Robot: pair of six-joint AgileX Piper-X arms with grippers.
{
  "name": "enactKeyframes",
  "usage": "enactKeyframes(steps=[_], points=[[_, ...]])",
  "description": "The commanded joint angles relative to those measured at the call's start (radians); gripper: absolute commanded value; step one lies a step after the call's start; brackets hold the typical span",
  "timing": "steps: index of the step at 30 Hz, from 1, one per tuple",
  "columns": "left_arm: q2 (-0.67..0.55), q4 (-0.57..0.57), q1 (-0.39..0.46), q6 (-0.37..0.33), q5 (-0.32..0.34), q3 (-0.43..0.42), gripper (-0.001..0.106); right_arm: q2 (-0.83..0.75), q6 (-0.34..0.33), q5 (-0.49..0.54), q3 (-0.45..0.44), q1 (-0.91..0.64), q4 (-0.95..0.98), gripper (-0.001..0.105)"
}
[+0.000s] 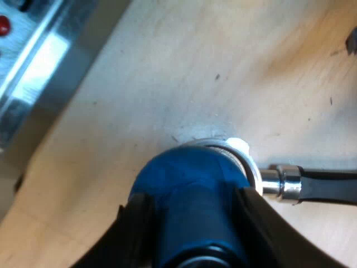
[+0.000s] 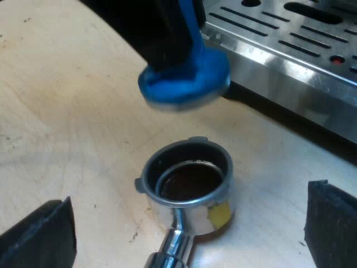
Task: Grind coffee beans and then tamp
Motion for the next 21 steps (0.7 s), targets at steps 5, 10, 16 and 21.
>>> enactKeyframes(steps=[5,10,16,21], points=[[-0.051,0.045,0.032,-0.047,-0.037,-0.009,0.0,-0.006,-0.008,-0.016,0.003,-0.004,-0.021,0.084],[-0.052,0.081,0.119,-0.042,-0.039,-0.009,0.0,-0.025,-0.011,-0.016,0.003,-0.004,-0.021,0.084],[-0.052,0.107,0.223,-0.036,-0.045,0.005,0.0,-0.044,-0.011,-0.016,0.003,-0.004,-0.021,0.084],[-0.052,0.094,0.314,-0.034,-0.044,0.073,0.0,-0.062,-0.033,-0.045,0.003,-0.004,-0.021,0.084]])
